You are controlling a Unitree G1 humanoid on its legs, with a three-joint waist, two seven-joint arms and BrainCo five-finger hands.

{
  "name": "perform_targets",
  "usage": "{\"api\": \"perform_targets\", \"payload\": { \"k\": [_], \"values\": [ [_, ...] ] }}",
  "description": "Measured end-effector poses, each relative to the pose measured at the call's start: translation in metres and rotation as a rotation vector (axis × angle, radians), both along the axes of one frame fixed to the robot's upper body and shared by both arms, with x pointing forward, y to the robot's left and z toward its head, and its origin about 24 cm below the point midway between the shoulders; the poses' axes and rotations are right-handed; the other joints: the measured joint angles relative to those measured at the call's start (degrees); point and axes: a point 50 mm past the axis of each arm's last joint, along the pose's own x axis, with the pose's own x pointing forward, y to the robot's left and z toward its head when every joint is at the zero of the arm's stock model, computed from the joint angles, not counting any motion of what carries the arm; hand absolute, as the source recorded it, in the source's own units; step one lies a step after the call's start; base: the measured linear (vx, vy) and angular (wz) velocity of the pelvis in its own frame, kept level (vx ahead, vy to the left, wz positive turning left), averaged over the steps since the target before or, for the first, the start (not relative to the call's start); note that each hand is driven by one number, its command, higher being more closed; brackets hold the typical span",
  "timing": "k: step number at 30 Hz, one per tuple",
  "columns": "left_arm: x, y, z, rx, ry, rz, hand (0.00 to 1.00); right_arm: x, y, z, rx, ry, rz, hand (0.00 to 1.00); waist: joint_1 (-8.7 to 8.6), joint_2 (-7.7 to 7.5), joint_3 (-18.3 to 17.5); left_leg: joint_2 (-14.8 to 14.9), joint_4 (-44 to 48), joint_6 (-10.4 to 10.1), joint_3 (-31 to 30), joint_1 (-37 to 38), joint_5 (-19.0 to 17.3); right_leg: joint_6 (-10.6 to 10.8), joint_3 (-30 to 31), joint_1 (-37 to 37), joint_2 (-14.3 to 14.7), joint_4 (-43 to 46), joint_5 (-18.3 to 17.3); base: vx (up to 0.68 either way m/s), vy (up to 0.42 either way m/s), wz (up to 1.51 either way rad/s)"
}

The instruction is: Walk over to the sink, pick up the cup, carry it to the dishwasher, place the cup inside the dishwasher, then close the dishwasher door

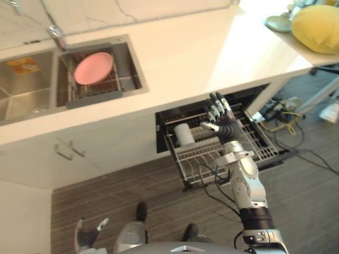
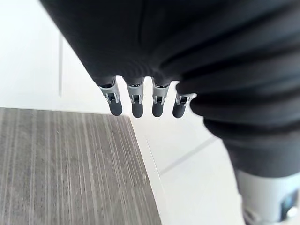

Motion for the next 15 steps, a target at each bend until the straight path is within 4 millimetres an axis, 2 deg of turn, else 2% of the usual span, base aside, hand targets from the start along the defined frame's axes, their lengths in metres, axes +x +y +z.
{"api": "perform_targets", "payload": {
  "k": [1,2,3,4,5,6,7,8,9,10,11,12,13,14,15],
  "values": [
    [-0.004,0.000,-0.001,-0.012,0.004,0.035,0.00,-0.001,-0.006,0.003,-0.010,-0.010,-0.016,0.00,-0.06,-0.01,0.0,0.9,4.2,1.4,2.8,-1.0,-1.2,0.7,-0.5,0.4,-1.1,0.9,-0.4,0.05,0.176,0.88],
    [-0.018,-0.001,-0.005,-0.028,0.036,0.084,0.00,-0.002,-0.016,0.008,-0.030,-0.026,-0.044,0.00,-0.02,1.15,-0.3,0.9,9.7,0.7,4.7,-2.0,-1.6,2.1,-1.4,1.2,-3.5,3.8,-1.5,0.05,0.221,0.63],
    [-0.034,-0.002,-0.006,-0.030,0.068,0.117,0.00,-0.003,-0.024,0.011,-0.031,-0.035,-0.067,0.00,-0.32,0.97,-0.4,-1.3,10.7,0.5,3.8,-0.9,-1.3,2.9,-1.1,1.9,-5.3,5.9,-2.9,0.02,0.227,0.58],
    [-0.041,-0.001,-0.006,-0.024,0.081,0.128,0.00,-0.005,-0.028,0.013,-0.028,-0.043,-0.078,0.00,-0.52,0.69,-0.6,-2.6,9.8,0.4,2.8,-0.3,-1.2,2.9,-1.0,2.5,-6.0,6.0,-3.2,-0.01,0.228,0.64],
    [-0.051,0.003,-0.005,-0.003,0.102,0.139,0.00,-0.011,-0.034,0.017,0.005,-0.066,-0.092,0.00,-1.04,-0.71,-1.0,-5.6,3.6,-2.8,-0.8,1.4,-0.2,4.0,-2.5,3.4,-8.5,5.9,-3.6,-0.01,0.269,0.77],
    [-0.051,0.003,-0.005,0.002,0.104,0.151,0.00,-0.015,-0.039,0.018,0.045,-0.084,-0.112,0.00,-1.70,-1.30,-1.1,-4.7,8.2,2.5,-1.1,2.2,-4.8,5.6,-4.4,3.8,-10.5,6.7,-2.5,0.00,0.245,0.70],
    [-0.054,0.002,-0.005,0.002,0.111,0.154,0.00,-0.017,-0.042,0.017,0.060,-0.081,-0.124,0.00,-1.61,-1.61,-1.0,-3.3,11.2,1.8,-0.7,1.8,-7.3,6.0,-4.4,3.8,-11.2,7.2,-2.2,0.00,0.173,0.48],
    [-0.055,0.000,-0.006,-0.001,0.117,0.149,0.00,-0.020,-0.043,0.016,0.069,-0.082,-0.132,0.00,-1.94,-1.45,-1.1,0.6,13.5,-1.6,-0.5,2.2,-9.2,7.1,-4.4,4.0,-11.5,7.1,-1.1,-0.04,0.220,0.25],
    [-0.053,-0.004,-0.007,-0.009,0.115,0.147,0.00,-0.022,-0.044,0.013,0.072,-0.071,-0.139,0.00,-2.35,-1.75,-1.0,2.0,13.6,-4.8,0.1,2.2,-10.7,8.0,-4.4,4.1,-12.3,6.6,0.4,-0.04,0.203,0.26],
    [-0.048,-0.003,-0.006,-0.010,0.102,0.144,0.00,-0.024,-0.044,0.008,0.082,-0.054,-0.149,0.00,-2.18,-2.50,-0.8,0.7,13.6,-4.4,0.3,1.9,-10.5,7.6,-4.4,4.2,-13.3,5.9,1.4,-0.10,0.386,0.26],
    [-0.035,0.001,-0.004,0.001,0.064,0.128,0.00,-0.025,-0.039,0.003,0.116,-0.031,-0.154,0.00,-2.24,-4.05,-0.9,-2.0,12.6,-3.5,0.2,0.7,-10.6,6.2,-4.5,4.0,-15.1,4.4,2.4,-0.08,0.278,0.29],
    [-0.027,0.002,-0.003,0.005,0.044,0.116,0.00,-0.025,-0.037,0.000,0.131,-0.022,-0.161,0.00,-2.58,-4.44,-0.5,-2.8,12.6,-2.9,0.2,-0.1,-10.9,5.7,-4.5,3.9,-15.7,3.6,2.7,-0.08,0.360,0.49],
    [-0.007,0.004,-0.001,0.016,0.007,0.071,0.00,-0.027,-0.038,-0.005,0.139,0.002,-0.190,0.00,-2.81,-6.30,-0.8,-3.4,12.9,-2.3,1.8,-0.9,-11.3,4.2,-4.7,4.0,-16.1,2.6,3.5,-0.02,0.215,0.52],
    [0.007,0.006,0.002,0.025,-0.017,0.021,0.00,-0.029,-0.039,-0.007,0.149,0.016,-0.214,0.00,-2.48,-6.31,-0.6,-3.4,14.5,-1.7,2.6,-1.9,-11.7,1.6,-4.8,3.4,-16.2,3.4,2.9,-0.02,0.186,0.37],
    [0.011,0.004,0.002,0.020,-0.022,0.003,0.00,-0.030,-0.038,-0.006,0.154,0.013,-0.218,0.00,-2.34,-6.13,-0.5,-3.3,15.5,-1.0,2.7,-2.3,-12.1,0.2,-4.4,2.9,-16.4,4.6,2.6,-0.04,0.190,0.03]
  ]
}}
